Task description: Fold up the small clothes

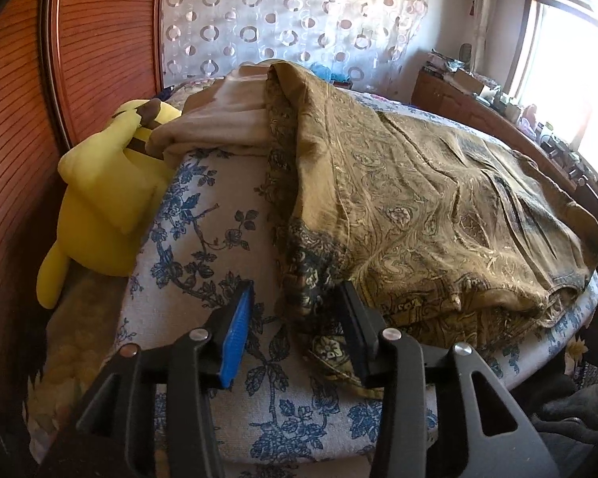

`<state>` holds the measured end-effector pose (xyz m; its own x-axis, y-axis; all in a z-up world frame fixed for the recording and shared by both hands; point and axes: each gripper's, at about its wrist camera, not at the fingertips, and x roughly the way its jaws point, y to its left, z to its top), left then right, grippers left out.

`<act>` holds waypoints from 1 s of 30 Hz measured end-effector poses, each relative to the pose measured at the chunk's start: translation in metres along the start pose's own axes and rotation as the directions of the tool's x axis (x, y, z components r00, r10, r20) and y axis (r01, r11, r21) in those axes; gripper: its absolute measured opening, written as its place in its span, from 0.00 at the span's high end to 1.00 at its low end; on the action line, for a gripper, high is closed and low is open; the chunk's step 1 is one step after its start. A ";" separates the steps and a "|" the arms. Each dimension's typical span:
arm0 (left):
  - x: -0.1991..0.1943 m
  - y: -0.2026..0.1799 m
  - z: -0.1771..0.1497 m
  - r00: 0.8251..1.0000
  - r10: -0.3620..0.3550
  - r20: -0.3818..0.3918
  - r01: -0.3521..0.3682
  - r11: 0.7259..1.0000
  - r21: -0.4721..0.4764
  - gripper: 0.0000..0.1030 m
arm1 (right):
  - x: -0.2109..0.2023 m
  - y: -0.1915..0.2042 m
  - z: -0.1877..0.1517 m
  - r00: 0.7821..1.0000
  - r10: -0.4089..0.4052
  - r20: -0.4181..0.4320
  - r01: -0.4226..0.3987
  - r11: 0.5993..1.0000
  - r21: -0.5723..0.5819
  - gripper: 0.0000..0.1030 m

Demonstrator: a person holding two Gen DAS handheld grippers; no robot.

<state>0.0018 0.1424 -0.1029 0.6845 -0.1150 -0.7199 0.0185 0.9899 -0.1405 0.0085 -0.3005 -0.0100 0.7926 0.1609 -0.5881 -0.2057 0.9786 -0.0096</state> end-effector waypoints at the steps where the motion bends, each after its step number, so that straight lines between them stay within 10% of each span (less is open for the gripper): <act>1: -0.001 0.000 0.000 1.000 0.002 0.000 -0.002 1.000 0.002 0.59 | 0.003 0.007 0.002 1.000 0.015 -0.002 -0.015 1.000 -0.009 0.32; 15: -0.001 -0.004 -0.001 1.000 0.014 0.010 -0.014 1.000 0.012 0.58 | 0.066 0.077 -0.013 0.977 0.173 -0.126 -0.183 0.981 -0.071 0.32; 30: 0.006 -0.005 0.009 1.000 0.008 0.006 -0.008 1.000 -0.017 0.56 | 0.087 0.096 -0.041 0.981 0.112 -0.159 -0.129 0.987 -0.101 0.23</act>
<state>0.0124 0.1377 -0.1000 0.6892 -0.1066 -0.7167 0.0006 0.9892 -0.1465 0.0348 -0.1980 -0.0952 0.6633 0.2467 -0.7065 -0.3628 0.9317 -0.0153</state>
